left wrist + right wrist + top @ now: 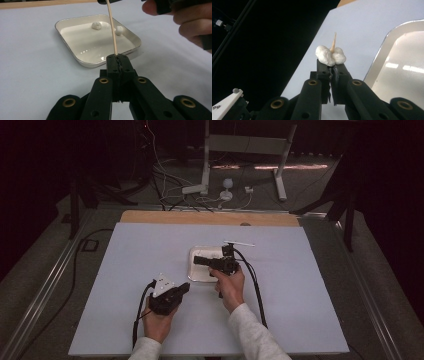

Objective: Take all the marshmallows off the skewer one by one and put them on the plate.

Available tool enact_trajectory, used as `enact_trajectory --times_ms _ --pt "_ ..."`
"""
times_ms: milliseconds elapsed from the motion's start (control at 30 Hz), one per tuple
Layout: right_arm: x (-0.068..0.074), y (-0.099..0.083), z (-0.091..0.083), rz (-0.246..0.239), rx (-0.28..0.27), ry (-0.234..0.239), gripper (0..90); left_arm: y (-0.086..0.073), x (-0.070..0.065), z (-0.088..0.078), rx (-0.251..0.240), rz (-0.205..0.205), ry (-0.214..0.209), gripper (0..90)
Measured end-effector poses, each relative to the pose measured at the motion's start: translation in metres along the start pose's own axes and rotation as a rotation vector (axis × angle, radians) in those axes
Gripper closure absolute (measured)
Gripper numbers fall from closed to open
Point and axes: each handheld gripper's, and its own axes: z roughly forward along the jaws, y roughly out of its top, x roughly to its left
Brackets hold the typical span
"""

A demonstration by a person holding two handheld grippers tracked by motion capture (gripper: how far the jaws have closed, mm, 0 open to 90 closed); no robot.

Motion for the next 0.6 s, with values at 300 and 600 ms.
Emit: enact_trajectory --times_ms 300,600 --pt "-0.0017 0.0032 0.0041 0.008 -0.006 0.007 85.2 -0.0019 -0.0002 -0.0040 0.001 -0.009 0.011 90.0" --pt "-0.0050 0.0044 0.0070 0.030 -0.005 0.033 84.4 -0.0021 0.0014 -0.0094 0.017 0.005 0.023 90.0"
